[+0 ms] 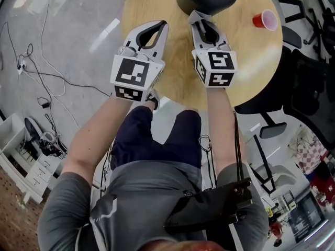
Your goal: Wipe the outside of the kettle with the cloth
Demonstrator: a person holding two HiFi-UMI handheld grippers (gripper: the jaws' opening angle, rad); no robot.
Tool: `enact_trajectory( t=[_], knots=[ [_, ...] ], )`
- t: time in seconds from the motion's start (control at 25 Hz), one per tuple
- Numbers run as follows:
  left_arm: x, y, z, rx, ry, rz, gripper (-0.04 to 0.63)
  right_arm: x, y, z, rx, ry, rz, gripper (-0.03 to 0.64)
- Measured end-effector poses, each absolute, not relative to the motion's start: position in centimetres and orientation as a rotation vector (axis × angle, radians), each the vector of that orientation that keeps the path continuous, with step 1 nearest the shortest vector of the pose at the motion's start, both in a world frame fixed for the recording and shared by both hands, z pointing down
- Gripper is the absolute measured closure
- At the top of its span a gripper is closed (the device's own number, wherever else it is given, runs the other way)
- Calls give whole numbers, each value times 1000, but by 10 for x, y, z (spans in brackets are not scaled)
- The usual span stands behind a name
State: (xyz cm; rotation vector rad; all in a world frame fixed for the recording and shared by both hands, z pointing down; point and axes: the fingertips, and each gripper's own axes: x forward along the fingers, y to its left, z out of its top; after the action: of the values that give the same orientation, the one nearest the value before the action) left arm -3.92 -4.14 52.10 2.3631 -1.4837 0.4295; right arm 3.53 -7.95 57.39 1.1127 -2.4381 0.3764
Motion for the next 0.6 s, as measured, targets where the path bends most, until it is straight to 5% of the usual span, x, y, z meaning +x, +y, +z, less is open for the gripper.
enact_trajectory(
  t=[0.6],
  knots=[
    [-63, -32, 439, 2483, -1429, 340, 586, 16, -76, 436, 1323, -2504, 262, 565]
  ],
)
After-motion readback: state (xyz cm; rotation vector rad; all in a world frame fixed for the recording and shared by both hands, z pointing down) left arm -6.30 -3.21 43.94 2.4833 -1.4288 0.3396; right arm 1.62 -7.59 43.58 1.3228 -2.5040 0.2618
